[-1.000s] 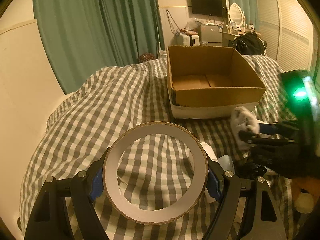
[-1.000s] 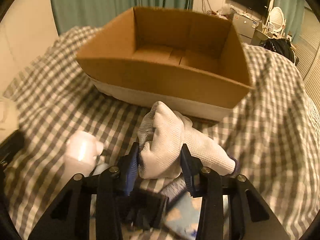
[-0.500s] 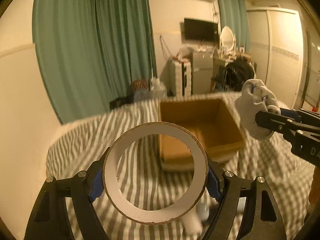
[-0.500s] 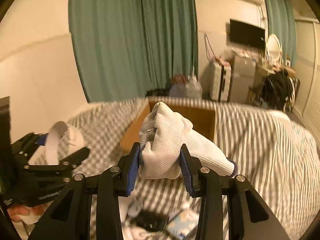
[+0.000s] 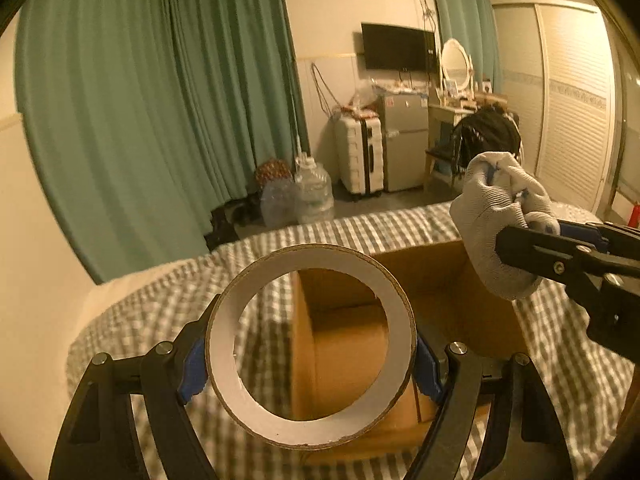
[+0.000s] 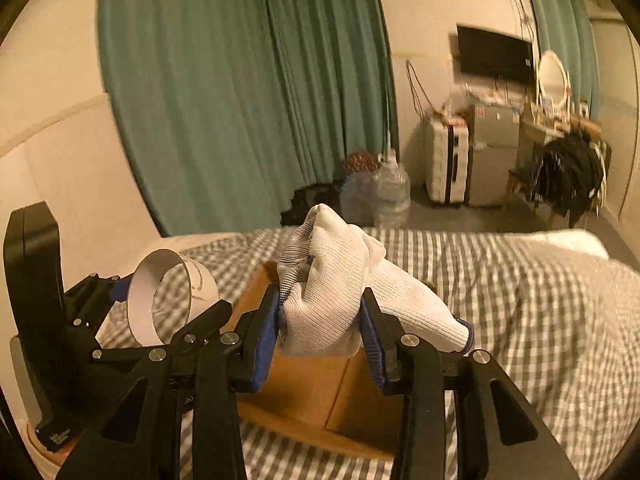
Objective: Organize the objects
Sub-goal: 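Carry the tape roll and gloves into the box and open both tools, then grasp the white bottle with the left tool while the right tool grasps the blue tissue pack, then lower the bottle and tissue pack into the box and open both tools, then grasp the white toy figure with the left tool while the right tool grasps the black pouch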
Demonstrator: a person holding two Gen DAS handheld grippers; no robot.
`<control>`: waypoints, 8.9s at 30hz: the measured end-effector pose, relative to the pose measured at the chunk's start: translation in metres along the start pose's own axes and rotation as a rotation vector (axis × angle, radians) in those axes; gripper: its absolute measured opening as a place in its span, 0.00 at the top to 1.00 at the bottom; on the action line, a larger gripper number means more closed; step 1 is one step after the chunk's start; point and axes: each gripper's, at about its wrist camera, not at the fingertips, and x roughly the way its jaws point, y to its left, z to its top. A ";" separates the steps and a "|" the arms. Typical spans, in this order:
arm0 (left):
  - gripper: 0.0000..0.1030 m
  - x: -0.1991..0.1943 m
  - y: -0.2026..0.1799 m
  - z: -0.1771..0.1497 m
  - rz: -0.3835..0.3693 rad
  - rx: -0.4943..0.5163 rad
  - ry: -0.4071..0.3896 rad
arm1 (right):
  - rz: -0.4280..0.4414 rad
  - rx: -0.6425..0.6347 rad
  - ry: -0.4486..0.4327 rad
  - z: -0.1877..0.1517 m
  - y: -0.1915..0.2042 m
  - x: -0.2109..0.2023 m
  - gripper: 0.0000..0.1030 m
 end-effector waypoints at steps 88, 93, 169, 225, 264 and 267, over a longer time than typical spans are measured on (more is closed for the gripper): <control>0.52 -0.037 -0.006 -0.184 -0.121 -0.016 0.257 | -0.305 -0.012 0.537 -0.220 0.003 0.024 0.35; 0.52 -0.040 -0.004 -0.183 -0.114 -0.027 0.255 | -0.309 -0.031 0.491 -0.216 0.009 0.015 0.42; 0.42 0.076 -0.002 -0.020 -0.177 -0.014 0.107 | -0.181 0.022 0.078 -0.009 -0.038 0.089 0.31; 0.09 -0.091 -0.073 -0.234 -0.201 0.077 0.291 | -0.217 0.069 0.253 -0.195 0.002 -0.070 0.14; 0.43 -0.106 -0.002 -0.215 -0.022 -0.025 0.214 | -0.062 -0.088 0.489 -0.234 0.037 0.006 0.17; 0.43 -0.106 -0.002 -0.215 -0.026 -0.030 0.213 | -0.084 -0.102 0.504 -0.238 0.038 0.009 0.22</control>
